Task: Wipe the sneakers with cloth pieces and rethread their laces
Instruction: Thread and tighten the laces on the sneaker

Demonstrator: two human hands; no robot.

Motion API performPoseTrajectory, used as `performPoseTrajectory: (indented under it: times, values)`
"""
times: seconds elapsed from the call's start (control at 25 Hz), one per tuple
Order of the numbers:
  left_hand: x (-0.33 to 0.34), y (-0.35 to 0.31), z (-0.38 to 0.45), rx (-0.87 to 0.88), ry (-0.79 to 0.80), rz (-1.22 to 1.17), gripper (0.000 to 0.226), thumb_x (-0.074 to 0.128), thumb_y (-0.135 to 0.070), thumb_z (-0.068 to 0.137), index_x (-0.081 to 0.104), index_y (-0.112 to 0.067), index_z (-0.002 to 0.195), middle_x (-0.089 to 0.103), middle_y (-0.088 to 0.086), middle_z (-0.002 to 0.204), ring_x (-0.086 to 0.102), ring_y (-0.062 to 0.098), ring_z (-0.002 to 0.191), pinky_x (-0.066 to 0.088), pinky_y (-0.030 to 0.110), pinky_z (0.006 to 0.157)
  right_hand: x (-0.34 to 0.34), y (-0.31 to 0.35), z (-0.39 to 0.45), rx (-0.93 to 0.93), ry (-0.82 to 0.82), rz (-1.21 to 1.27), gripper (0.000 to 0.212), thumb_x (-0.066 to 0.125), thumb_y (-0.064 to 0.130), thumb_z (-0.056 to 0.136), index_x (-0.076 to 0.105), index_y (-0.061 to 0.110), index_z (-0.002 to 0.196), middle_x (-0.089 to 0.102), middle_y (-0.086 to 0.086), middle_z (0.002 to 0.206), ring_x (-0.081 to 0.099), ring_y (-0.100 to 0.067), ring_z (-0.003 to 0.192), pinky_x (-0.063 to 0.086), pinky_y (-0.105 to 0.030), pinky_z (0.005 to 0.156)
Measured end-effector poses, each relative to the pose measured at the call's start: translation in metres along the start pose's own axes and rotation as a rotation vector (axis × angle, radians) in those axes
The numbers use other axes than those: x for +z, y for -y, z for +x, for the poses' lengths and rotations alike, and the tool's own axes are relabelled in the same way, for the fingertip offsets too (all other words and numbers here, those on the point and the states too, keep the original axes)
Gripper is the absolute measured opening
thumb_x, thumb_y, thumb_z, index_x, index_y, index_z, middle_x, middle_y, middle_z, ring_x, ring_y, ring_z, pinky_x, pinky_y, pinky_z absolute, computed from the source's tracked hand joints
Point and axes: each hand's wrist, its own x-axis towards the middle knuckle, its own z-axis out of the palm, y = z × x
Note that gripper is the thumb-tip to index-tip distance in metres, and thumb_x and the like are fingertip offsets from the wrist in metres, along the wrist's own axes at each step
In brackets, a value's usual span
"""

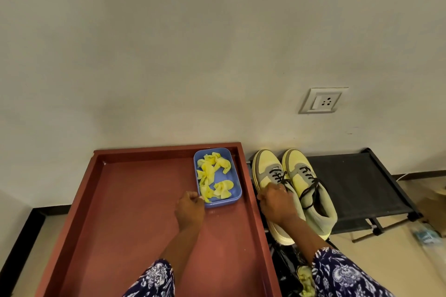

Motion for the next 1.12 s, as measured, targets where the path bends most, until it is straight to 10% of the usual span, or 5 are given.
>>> performPoseTrajectory:
  times: [1.12]
  values:
    - [0.005, -0.010, 0.009, 0.093, 0.379, 0.011, 0.040, 0.047, -0.009, 0.091, 0.050, -0.015, 0.130, 0.057, 0.005, 0.129, 0.055, 0.022, 0.114, 0.043, 0.034, 0.100, 0.024, 0.051, 0.014, -0.072, 0.042, 0.014, 0.027, 0.040, 0.009, 0.091, 0.058, 0.001, 0.109, 0.053, -0.016, 0.119, 0.053, -0.031, 0.113, 0.046, -0.032, 0.087]
